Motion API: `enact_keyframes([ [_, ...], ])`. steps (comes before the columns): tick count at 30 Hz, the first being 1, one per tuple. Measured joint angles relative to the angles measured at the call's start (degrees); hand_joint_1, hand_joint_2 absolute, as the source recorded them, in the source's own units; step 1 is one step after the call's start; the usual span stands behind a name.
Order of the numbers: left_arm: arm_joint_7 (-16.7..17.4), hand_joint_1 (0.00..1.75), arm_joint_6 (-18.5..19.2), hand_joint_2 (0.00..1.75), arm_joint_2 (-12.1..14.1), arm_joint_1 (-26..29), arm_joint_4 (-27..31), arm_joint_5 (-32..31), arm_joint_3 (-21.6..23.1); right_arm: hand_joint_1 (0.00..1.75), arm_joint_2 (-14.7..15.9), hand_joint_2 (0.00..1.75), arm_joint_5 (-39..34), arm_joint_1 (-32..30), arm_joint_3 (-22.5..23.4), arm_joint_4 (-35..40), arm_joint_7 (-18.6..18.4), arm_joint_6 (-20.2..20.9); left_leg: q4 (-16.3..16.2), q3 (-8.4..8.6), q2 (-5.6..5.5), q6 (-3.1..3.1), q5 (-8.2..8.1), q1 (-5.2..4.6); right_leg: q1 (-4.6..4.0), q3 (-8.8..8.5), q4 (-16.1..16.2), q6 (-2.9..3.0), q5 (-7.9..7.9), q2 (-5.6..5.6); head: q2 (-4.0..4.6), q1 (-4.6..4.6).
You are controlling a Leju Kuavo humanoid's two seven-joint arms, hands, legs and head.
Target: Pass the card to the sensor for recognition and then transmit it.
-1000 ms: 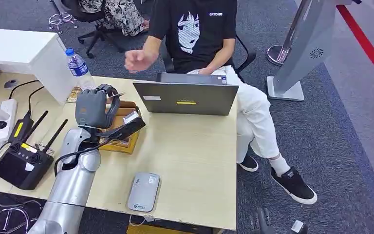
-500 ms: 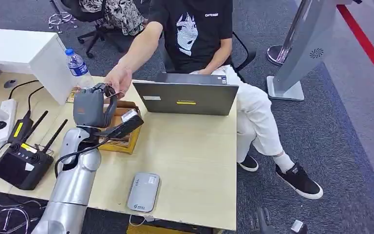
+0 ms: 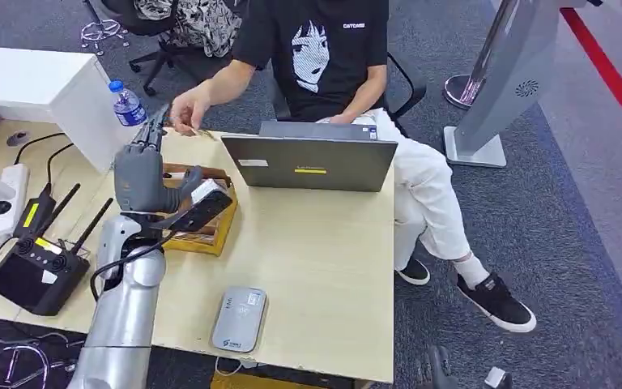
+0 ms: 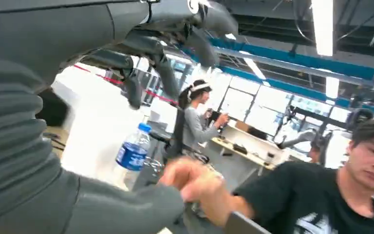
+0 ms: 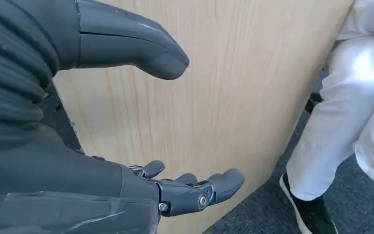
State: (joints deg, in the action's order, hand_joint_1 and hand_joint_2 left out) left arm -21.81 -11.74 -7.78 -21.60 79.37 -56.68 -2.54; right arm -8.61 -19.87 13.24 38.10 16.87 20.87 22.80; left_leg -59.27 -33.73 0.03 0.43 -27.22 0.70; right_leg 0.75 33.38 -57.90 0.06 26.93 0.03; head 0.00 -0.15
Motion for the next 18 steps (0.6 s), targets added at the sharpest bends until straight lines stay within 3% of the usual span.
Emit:
enact_keyframes([
  [5, -4.6, 0.0, 5.3, 1.75, 0.7, 5.5, 1.9, 4.2, 2.2, 0.0, 0.0, 1.75, -0.9, -0.4, 0.1, 0.0, 0.3, 0.9, 0.0, 0.02, 0.02, 0.01, -0.01, 0.0, 0.0, 0.0, 0.0, 0.0, 0.01, 0.04, 0.0, 0.02],
  [12, -8.1, 0.0, 5.2, 1.75, 10.8, 15.5, -0.3, 5.1, 10.2, 0.0, 0.2, 1.75, -0.9, -0.4, 0.2, 0.0, 0.2, 1.7, 0.1, 0.01, 0.24, 0.05, -0.03, 0.04, -0.01, 0.18, 0.0, 0.02, 0.02, 0.24, 0.0, -0.02],
  [18, -6.1, 0.0, 5.0, 1.75, 16.2, 20.0, -0.8, 4.4, 12.8, 0.0, 0.2, 1.75, -1.1, -0.5, 0.2, 0.0, 0.6, 1.7, 0.1, 0.01, 0.3, 0.05, -0.03, 0.03, -0.03, 0.12, 0.0, 0.03, 0.0, 0.27, 0.0, 0.0],
])
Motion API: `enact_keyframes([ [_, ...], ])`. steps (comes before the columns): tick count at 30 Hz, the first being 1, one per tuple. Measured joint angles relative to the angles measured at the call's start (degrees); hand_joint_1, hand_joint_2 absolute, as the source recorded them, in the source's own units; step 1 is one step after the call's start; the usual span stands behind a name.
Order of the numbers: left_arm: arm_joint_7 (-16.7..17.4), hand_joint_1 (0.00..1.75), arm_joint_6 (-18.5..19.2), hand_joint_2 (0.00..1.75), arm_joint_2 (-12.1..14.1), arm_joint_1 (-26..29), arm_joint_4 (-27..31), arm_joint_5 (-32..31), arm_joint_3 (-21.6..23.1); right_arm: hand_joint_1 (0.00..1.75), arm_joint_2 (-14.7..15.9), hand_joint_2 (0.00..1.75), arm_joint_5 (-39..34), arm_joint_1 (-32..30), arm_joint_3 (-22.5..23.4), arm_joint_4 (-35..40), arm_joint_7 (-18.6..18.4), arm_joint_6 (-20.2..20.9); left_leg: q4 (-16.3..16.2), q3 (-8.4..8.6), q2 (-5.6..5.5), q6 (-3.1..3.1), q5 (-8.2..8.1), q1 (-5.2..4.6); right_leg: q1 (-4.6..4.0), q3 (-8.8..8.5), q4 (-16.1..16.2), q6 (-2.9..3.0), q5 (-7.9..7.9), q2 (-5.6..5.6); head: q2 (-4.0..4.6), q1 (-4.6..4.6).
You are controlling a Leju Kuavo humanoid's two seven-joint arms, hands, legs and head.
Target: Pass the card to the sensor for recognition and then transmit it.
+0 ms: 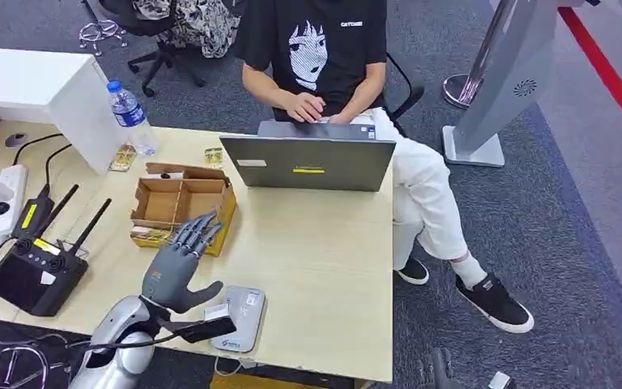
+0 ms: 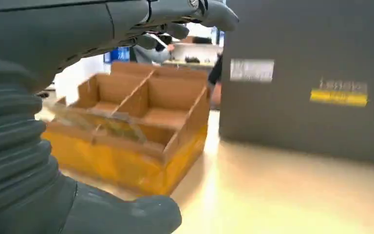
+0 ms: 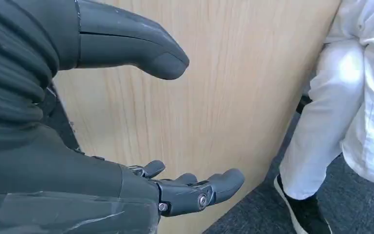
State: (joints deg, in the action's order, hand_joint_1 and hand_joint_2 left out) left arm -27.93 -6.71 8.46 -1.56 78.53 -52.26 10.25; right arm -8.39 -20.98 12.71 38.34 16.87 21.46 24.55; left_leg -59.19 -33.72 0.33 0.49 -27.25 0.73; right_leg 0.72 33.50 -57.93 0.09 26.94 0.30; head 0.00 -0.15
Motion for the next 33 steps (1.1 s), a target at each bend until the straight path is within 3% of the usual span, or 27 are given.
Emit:
enact_keyframes([
  [5, 3.3, 0.0, -5.3, 1.75, 2.4, 3.8, -0.5, -3.5, 0.1, 0.0, 0.1, 1.75, -0.7, -0.9, 0.1, 0.0, 1.0, 0.2, 0.0, -0.06, -0.18, -0.01, 0.0, -0.01, 0.01, 0.02, 0.0, -0.04, 0.03, -0.17, 0.0, 0.0],
  [22, 4.1, 0.0, -6.0, 1.75, 3.0, 4.5, -1.8, -4.5, 0.1, 0.0, 0.1, 1.75, -0.7, -1.1, 0.2, 0.0, 1.1, 0.2, 0.0, -0.05, -0.18, -0.02, 0.03, 0.0, 0.01, 0.02, 0.0, 0.0, -0.01, -0.15, 0.0, 0.0],
  [27, 4.8, 0.0, -10.6, 1.75, 1.4, 2.2, -3.4, -6.0, -0.9, 0.0, 0.1, 1.75, -0.7, -1.1, 0.2, 0.0, 1.3, 0.1, 0.0, -0.07, -0.24, -0.03, 0.04, -0.01, 0.01, 0.0, 0.0, -0.01, -0.01, -0.26, 0.0, 0.0],
  [33, 5.4, 0.0, -17.6, 1.75, -1.9, -4.7, -9.5, -11.2, -6.4, 0.0, 0.1, 1.75, 0.2, -1.1, 0.2, 0.0, 1.4, -0.2, 0.0, -0.04, -0.28, -0.04, 0.11, -0.01, 0.01, -0.05, 0.0, -0.03, -0.08, -0.29, 0.0, 0.0],
])
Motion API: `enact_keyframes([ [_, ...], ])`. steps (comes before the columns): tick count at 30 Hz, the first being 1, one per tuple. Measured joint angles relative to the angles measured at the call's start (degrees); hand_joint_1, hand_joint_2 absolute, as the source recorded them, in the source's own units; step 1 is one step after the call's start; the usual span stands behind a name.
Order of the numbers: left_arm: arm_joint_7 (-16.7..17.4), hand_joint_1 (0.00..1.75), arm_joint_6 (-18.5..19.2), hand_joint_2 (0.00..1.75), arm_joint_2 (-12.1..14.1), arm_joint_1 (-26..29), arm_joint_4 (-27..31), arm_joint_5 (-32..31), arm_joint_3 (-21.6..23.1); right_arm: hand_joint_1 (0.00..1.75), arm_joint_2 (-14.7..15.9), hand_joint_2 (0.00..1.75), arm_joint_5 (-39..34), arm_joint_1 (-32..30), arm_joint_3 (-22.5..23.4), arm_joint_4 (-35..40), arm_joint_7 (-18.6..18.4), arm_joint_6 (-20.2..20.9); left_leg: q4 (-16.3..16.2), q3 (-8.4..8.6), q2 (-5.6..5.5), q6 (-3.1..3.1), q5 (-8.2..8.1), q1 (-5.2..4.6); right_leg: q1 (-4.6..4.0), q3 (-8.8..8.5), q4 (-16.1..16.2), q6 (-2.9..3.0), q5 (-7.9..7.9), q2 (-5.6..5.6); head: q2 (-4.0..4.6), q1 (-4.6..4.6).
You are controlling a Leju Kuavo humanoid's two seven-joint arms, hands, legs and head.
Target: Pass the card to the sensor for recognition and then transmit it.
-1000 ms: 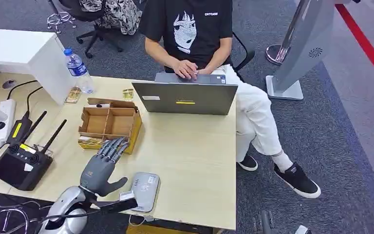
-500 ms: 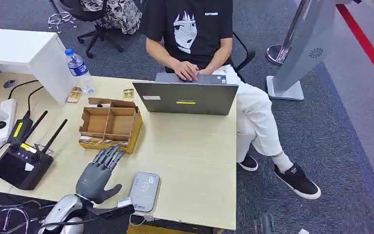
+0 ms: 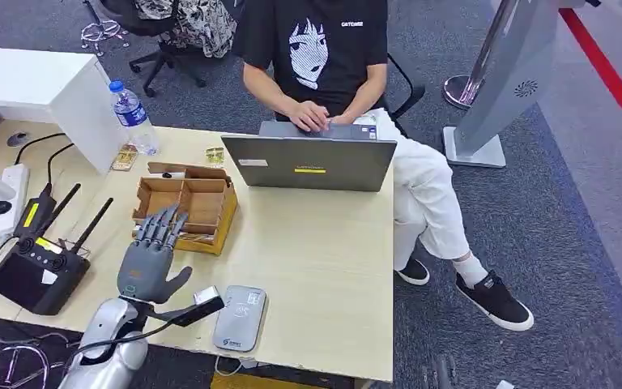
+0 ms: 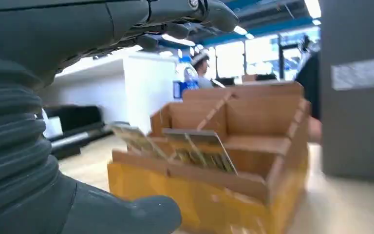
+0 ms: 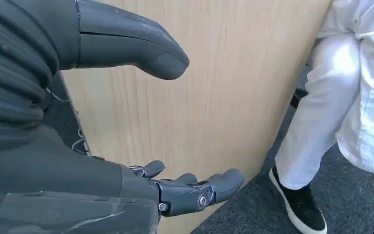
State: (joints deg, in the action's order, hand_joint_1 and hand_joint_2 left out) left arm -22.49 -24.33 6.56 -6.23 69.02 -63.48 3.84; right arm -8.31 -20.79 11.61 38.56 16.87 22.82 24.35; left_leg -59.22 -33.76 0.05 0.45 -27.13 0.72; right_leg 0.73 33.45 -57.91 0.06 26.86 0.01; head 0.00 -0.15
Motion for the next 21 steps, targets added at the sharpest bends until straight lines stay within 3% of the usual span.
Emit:
enact_keyframes([
  [7, -0.3, 0.0, -1.8, 1.75, -1.9, -4.6, -5.2, -2.6, -4.1, 0.0, -0.3, 1.75, 0.3, 0.1, 0.0, 0.0, -0.2, -0.3, 0.0, -0.01, 0.0, -0.01, 0.02, 0.0, 0.0, 0.01, 0.0, 0.0, 0.0, 0.01, 0.0, 0.0],
  [21, 0.0, 0.0, -0.9, 1.75, -3.5, -6.2, -9.3, -4.6, -5.5, 0.0, -0.3, 1.75, 1.1, 0.2, 0.0, 0.0, -0.6, -0.4, 0.0, -0.01, 0.0, -0.02, 0.02, -0.01, 0.0, 0.01, 0.0, 0.0, 0.0, 0.0, 0.0, 0.0],
])
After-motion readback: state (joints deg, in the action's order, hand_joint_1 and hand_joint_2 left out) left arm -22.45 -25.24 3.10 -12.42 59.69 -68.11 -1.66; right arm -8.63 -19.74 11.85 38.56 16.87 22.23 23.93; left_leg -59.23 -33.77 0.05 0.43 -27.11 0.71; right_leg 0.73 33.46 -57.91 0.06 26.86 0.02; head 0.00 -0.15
